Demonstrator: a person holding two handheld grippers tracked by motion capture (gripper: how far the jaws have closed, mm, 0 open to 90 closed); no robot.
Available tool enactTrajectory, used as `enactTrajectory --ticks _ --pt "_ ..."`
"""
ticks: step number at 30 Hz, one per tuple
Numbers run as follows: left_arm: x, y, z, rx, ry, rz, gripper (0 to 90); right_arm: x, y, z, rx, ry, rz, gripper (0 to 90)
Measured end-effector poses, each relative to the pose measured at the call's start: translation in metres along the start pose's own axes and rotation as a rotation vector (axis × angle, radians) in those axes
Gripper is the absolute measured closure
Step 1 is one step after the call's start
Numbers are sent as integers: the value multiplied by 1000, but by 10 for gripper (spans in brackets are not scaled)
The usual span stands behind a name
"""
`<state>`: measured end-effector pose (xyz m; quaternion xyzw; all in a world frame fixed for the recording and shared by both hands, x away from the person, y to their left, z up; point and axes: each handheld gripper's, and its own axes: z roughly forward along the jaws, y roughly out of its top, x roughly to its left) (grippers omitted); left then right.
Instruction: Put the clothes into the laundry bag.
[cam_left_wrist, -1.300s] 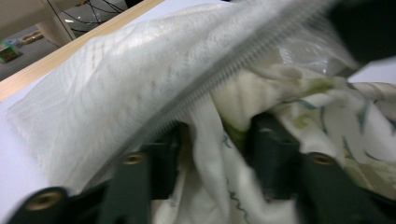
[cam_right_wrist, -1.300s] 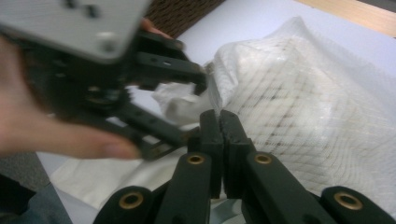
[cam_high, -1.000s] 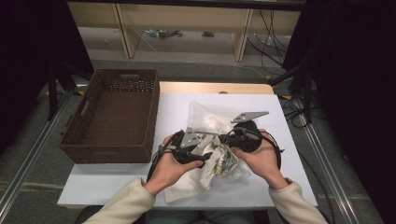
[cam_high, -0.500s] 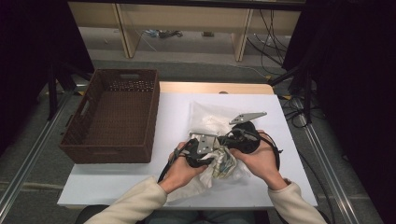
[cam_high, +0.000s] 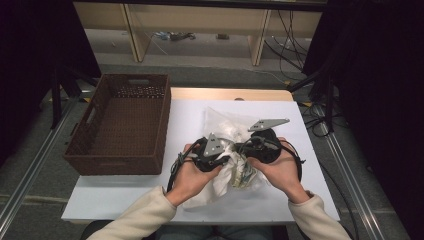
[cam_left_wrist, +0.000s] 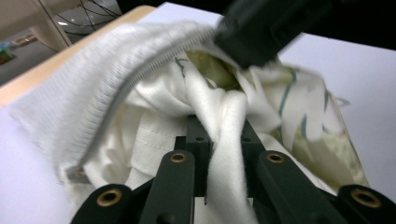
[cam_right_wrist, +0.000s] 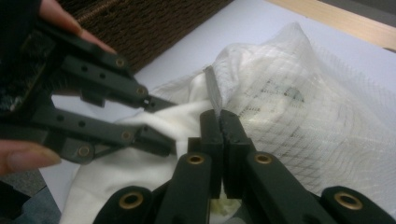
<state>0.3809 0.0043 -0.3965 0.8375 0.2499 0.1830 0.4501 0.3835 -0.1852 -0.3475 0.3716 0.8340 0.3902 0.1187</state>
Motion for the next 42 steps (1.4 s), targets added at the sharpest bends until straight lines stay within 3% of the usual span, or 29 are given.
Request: enactTrajectory --ticks 1,3,4,5,6,7,8,9,12,13,17,18,22,24,28,29,31,33,35,36,37,38,39,40,41,42 --pt "2 1 4 4 6 -8 804 -2 1 0 -3 2 -38 900" --pt "7 -2 19 9 21 -12 804 1 0 -1 7 33 8 900" --pt "11 -4 27 20 35 -4 802 2 0 0 7 57 5 900" --pt "16 -8 38 42 37 -1 800 7 0 2 14 54 17 900" --pt "18 -11 45 28 46 -30 796 9 0 3 26 60 10 900" --pt "21 -13 50 35 50 -28 789 8 0 5 21 65 -23 900" --pt "21 -16 53 31 45 -34 775 7 -1 6 28 46 -23 900" --pt "21 -16 51 52 25 -20 751 6 -2 6 31 39 -3 900" --pt "19 -16 41 37 18 11 604 0 -3 4 38 29 30 900" --pt "16 -17 39 0 32 -41 544 -1 -3 4 28 17 38 900" --pt "13 -20 17 12 19 -23 365 -3 -3 3 37 5 28 900" --pt "13 -22 11 15 16 -11 337 -3 -3 4 25 0 19 900" --pt "7 -34 -4 33 -19 -42 302 -2 -2 4 42 0 22 900" --pt "0 -39 -1 58 -42 -11 296 -1 -1 6 37 -3 18 900" --pt "-5 -46 21 118 -61 26 349 0 -2 7 32 -4 -7 900" --pt "-4 -47 26 133 -62 33 393 3 -2 7 48 1 27 900" --pt "-2 -47 34 147 -41 57 544 1 -2 8 39 1 -7 900" --pt "-1 -46 39 171 -45 60 679 1 -3 9 27 9 -8 900" --pt "0 -42 39 180 -42 64 760 2 -3 8 39 18 1 900" --pt "-2 -41 39 164 -44 35 778 3 -3 8 54 21 17 900" --pt "-1 -39 37 156 -44 29 791 1 -3 9 44 24 -11 900" --pt "-1 -37 34 137 -47 16 799 3 -3 7 55 21 12 900" --pt "-1 -36 31 127 -49 13 804 2 -3 7 39 19 -12 900" --pt "-4 -34 29 75 -41 -36 807 2 -2 7 38 23 -15 900" --pt "-3 -29 23 73 -53 -15 809 2 -2 7 41 19 -16 900" --pt "-3 -25 19 46 -59 -20 810 5 -2 6 39 16 13 900"
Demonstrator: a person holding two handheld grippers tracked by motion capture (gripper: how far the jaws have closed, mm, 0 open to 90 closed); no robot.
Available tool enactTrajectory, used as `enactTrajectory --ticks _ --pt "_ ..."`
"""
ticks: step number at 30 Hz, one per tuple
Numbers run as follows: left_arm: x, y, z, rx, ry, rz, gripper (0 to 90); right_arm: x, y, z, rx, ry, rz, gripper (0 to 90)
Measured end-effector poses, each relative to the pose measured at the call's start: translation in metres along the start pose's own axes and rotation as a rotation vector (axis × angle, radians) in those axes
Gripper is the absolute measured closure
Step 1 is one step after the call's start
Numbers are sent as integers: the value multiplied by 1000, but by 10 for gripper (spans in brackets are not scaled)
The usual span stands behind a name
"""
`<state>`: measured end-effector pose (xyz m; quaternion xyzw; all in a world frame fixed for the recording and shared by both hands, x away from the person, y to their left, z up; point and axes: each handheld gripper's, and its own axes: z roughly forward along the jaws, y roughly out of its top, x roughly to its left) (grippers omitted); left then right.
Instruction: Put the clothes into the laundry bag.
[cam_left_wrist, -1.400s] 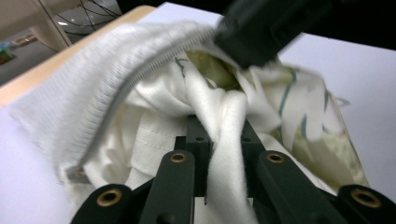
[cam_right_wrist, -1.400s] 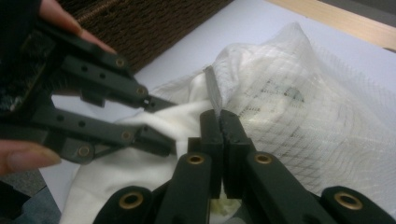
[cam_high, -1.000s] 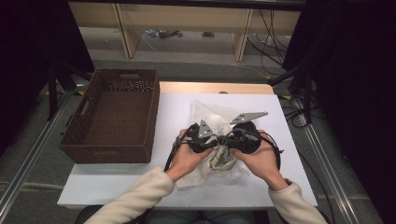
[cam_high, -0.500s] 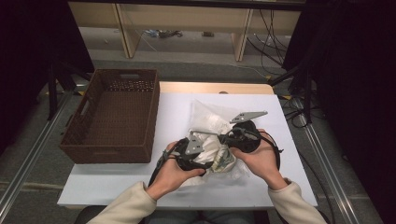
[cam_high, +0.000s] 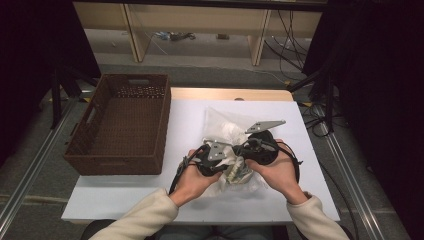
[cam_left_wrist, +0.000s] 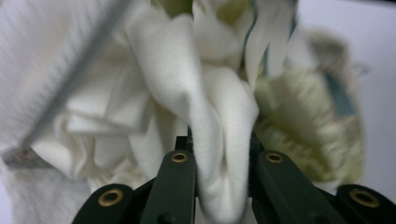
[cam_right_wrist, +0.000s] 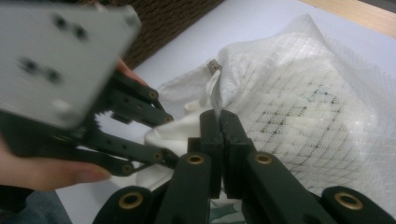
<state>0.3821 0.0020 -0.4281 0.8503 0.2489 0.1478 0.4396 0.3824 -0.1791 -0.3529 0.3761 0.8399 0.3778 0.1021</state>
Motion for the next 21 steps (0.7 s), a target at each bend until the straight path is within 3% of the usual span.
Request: enactTrajectory --ticks 1,3,4,5,6,7,8,9,10,11,12,13,14,15,16,20,21 --pt "1 5 -7 -7 4 21 811 1 1 -1 6 3 -4 900" --pt "-2 13 -14 -79 13 -25 812 2 1 -1 -9 0 -12 900" --pt "0 17 -18 -85 33 11 813 3 1 -3 -2 5 -5 900" --pt "0 20 -19 -94 30 -5 813 3 1 -3 -25 -1 -22 900" --pt "1 22 -19 -96 28 7 812 4 2 -3 -42 -3 -25 900" --pt "1 22 -16 -108 34 0 812 5 3 -6 -30 0 -22 900" --pt "1 23 -12 -100 41 -17 812 6 3 -7 -52 2 -10 900" --pt "5 24 -5 -106 43 -6 810 3 4 -8 -46 17 -39 900" --pt "8 23 3 -102 61 -4 808 3 3 -9 -40 30 -14 900" --pt "12 21 12 -100 77 13 805 3 3 -8 -39 32 -25 900" --pt "18 18 18 -68 70 8 799 3 3 -7 -22 38 -1 900" --pt "23 14 24 -61 55 4 787 0 2 -6 -28 25 -21 900" --pt "23 11 27 -66 44 -10 766 0 1 -6 -18 19 13 900" --pt "22 9 27 -66 39 12 736 -4 1 -5 -30 9 -16 900" --pt "17 9 29 -104 40 -25 689 -3 0 -6 -16 20 23 900" --pt "11 9 16 -92 41 6 492 -9 1 -7 -12 5 14 900" --pt "11 8 10 -66 42 23 449 -8 0 -6 -17 2 17 900"
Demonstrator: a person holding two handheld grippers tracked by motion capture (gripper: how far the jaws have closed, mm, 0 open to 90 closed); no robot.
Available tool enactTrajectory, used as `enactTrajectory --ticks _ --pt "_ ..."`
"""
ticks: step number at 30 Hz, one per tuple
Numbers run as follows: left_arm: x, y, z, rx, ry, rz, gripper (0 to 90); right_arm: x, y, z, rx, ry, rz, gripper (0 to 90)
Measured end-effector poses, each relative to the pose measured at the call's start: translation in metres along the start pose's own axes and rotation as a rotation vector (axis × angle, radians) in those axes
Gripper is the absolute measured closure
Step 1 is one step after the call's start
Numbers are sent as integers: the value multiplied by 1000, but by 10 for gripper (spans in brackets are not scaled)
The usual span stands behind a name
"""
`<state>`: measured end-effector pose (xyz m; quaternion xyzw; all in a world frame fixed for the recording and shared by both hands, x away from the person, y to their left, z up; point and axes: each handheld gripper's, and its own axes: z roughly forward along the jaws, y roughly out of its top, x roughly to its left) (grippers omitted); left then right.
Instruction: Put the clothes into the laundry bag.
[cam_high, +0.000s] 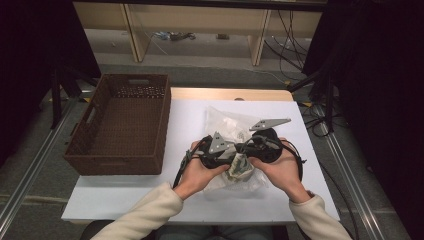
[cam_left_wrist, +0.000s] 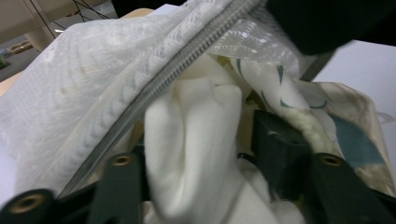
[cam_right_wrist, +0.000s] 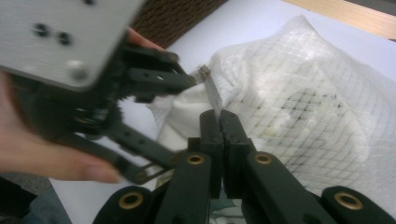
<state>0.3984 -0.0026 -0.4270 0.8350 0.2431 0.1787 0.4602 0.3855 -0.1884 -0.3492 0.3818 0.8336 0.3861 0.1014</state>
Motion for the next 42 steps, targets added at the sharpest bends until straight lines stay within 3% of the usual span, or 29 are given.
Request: enactTrajectory --ticks 1,3,4,7,8,10,13,15,18,19,20,21,22,23,25,30,32,34,39,41,42 --pt "-1 -1 -4 -5 9 -8 414 0 0 -1 4 -4 13 900" --pt "-3 -3 -14 -7 13 -4 354 -1 0 1 -7 -2 -25 900" --pt "-4 -5 -20 0 12 1 336 1 0 0 4 -5 7 900" --pt "-8 -11 -35 -2 15 -12 301 1 0 1 7 -7 7 900" --pt "-10 -14 -38 -11 9 -17 295 2 -1 2 -17 -22 9 900" --pt "-14 -16 -42 11 -9 -15 285 2 0 3 -16 -21 12 900" --pt "-23 -19 -33 32 -34 15 265 1 1 2 2 -15 -11 900" --pt "-25 -20 -22 60 -38 20 248 3 0 3 2 -15 10 900" --pt "-24 -20 -4 82 -48 9 254 4 0 5 9 -13 -4 900" --pt "-23 -19 -1 95 -31 42 267 3 0 5 16 -11 -25 900" --pt "-26 -19 3 97 -66 22 281 4 -1 5 14 -28 -27 900" --pt "-27 -18 5 101 -64 20 286 4 -1 6 16 -10 -14 900" --pt "-27 -18 6 108 -64 32 287 4 -1 5 28 -8 -8 900" --pt "-28 -17 4 111 -76 39 288 2 -1 6 7 -18 -23 900" --pt "-28 -14 -2 111 -87 39 274 2 -2 5 6 -11 17 900" --pt "-37 -9 -14 81 -100 21 230 0 0 4 9 -8 -11 900" --pt "-40 -8 -13 84 -90 34 216 4 -1 4 5 -29 28 900" --pt "-41 -8 -11 85 -104 29 212 3 -1 4 0 -22 -12 900" --pt "-39 -9 -4 92 -70 33 235 2 0 4 8 -19 -20 900" --pt "-36 -9 2 97 -47 38 258 5 0 5 16 -7 1 900" --pt "-36 -10 6 101 -68 24 267 3 0 5 8 -8 -22 900"
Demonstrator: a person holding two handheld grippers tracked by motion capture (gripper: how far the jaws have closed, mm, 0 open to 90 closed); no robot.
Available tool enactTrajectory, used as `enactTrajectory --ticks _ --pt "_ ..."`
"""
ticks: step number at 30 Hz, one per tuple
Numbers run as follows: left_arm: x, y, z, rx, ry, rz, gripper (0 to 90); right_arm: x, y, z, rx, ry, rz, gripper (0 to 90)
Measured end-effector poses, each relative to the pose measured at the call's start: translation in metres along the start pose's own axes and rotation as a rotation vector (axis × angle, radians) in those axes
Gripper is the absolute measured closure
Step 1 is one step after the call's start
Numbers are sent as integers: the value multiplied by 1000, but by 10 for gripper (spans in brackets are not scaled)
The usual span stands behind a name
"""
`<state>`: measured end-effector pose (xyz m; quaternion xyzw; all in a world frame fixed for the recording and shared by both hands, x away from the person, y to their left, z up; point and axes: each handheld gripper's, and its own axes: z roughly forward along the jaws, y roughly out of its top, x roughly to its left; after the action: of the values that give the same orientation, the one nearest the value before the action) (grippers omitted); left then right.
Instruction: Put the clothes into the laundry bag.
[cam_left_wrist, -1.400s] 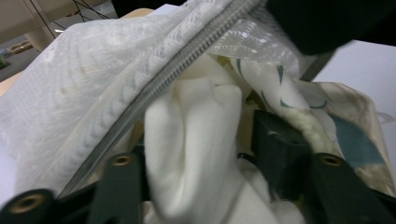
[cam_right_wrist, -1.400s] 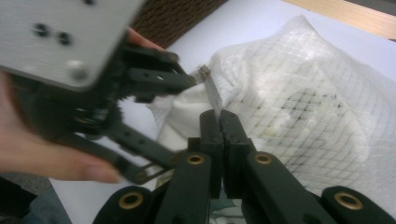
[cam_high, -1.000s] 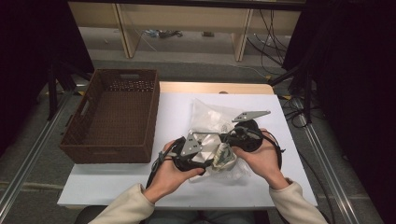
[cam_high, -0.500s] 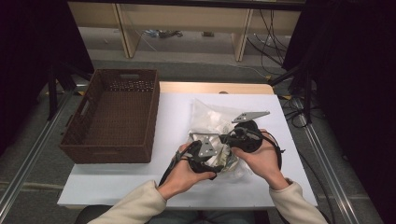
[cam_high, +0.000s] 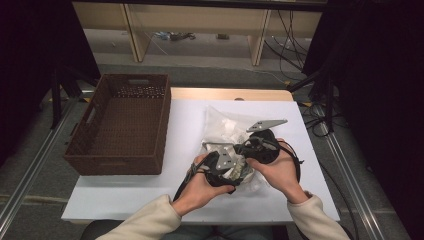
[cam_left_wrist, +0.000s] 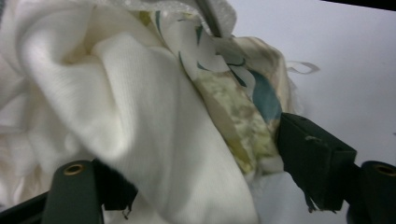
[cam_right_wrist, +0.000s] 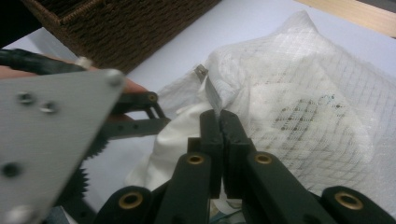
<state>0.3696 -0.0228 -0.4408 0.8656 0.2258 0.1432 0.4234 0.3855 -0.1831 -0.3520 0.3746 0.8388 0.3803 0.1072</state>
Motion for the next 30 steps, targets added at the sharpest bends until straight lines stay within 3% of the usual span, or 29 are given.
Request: enactTrajectory --ticks 3,4,7,8,11,12,14,15,16,17,18,19,20,21,22,23,24,25,27,29,30 --pt "1 0 4 1 0 1 343 -1 -1 0 -6 3 -13 900" --pt "2 0 4 6 9 9 373 0 -1 -2 6 6 16 900" --pt "7 -1 5 20 28 28 520 1 0 -2 13 -1 19 900" --pt "9 -2 6 22 28 22 561 -2 0 0 -9 5 -40 900" --pt "13 -1 8 24 38 22 679 4 -1 0 -7 -2 27 900" --pt "14 -1 9 18 30 14 702 2 -1 0 -17 -10 -15 900" --pt "16 2 9 19 38 15 740 1 0 0 -4 -6 -21 900" --pt "16 3 9 0 33 -3 754 1 0 0 -9 -8 -28 900" --pt "16 5 7 -8 42 -3 763 2 0 -1 2 9 -2 900" --pt "15 8 5 -27 41 -29 769 4 0 -3 8 12 24 900" --pt "17 12 3 -39 52 -22 772 4 1 -4 9 12 22 900" --pt "17 16 1 -60 55 -42 774 4 1 -4 -12 23 4 900" --pt "19 20 -2 -71 62 -44 774 5 1 -5 -33 5 -1 900" --pt "21 23 -3 -88 70 -44 775 4 1 -8 -19 18 2 900" --pt "22 26 -2 -91 76 -51 775 5 1 -8 -48 8 0 900" --pt "25 27 -1 -89 83 -50 774 3 2 -11 -37 18 -10 900" --pt "28 28 5 -101 94 -63 772 4 3 -12 -33 27 12 900" --pt "31 27 8 -94 101 -47 768 2 3 -12 -35 50 -18 900" --pt "36 22 20 -98 119 -60 748 4 2 -13 -26 15 15 900" --pt "37 18 26 -98 109 -31 698 1 1 -9 -48 1 13 900" --pt "35 17 26 -96 114 -16 653 0 1 -9 -30 -5 24 900"
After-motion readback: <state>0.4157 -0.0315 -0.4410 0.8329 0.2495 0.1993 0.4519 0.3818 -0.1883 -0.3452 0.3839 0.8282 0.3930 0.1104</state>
